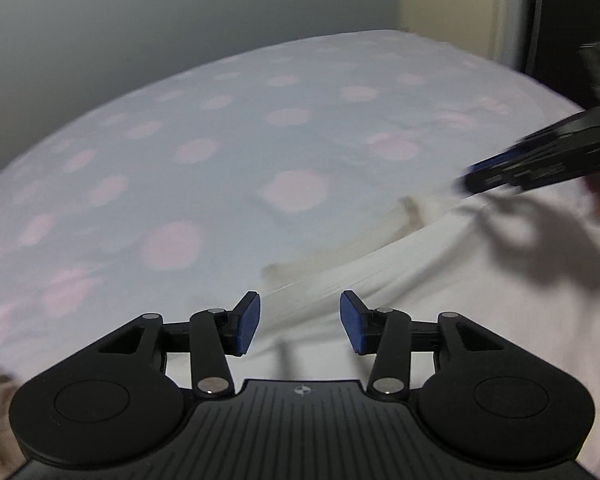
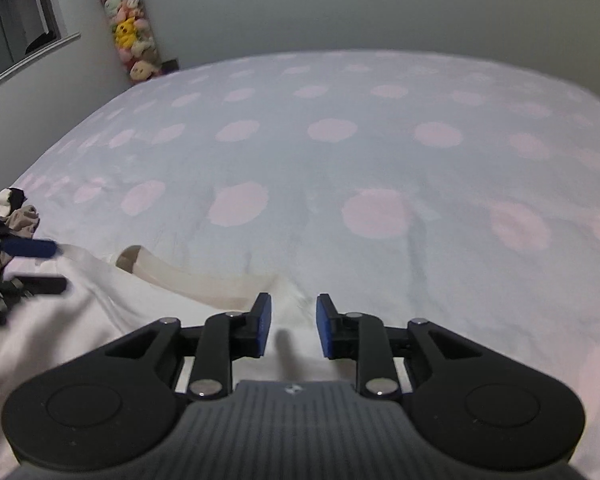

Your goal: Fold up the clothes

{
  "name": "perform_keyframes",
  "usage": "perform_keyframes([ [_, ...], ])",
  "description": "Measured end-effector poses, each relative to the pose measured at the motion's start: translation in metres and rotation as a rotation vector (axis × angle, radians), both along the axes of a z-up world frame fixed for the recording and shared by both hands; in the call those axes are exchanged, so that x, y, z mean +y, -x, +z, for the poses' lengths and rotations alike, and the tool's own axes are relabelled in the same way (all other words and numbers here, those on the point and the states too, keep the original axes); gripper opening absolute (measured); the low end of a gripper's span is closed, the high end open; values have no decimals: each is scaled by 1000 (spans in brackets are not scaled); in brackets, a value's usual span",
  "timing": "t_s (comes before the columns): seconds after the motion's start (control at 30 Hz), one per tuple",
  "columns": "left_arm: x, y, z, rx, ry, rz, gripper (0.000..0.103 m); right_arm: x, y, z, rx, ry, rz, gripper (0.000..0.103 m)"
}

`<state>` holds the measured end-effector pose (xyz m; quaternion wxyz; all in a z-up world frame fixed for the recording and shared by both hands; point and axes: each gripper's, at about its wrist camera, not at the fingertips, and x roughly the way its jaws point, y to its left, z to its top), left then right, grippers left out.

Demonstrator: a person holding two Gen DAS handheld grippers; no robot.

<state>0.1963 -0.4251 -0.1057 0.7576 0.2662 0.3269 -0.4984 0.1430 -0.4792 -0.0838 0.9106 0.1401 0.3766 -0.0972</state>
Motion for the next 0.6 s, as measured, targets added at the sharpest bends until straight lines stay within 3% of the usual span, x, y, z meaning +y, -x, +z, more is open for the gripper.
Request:
perform_keyframes([
  [0.03, -8, 4, -4, 15, -2, -24, 42, -3, -6, -3, 16, -15, -2, 29],
  [0.17, -35, 21, -22, 93, -25, -134, 25, -12, -21, -15, 66, -90, -9, 28],
  [0.27, -44, 31, -37, 113, -51, -170, 23, -16, -18, -17, 69, -169, 9, 28],
  [0.43, -49, 31, -49, 100, -62, -131, 23, -11, 0, -14, 77, -236, 68, 10],
  [0.6, -45, 32, -50, 79, -56, -108, 23, 3, 24, -14, 89, -252, 144, 6],
])
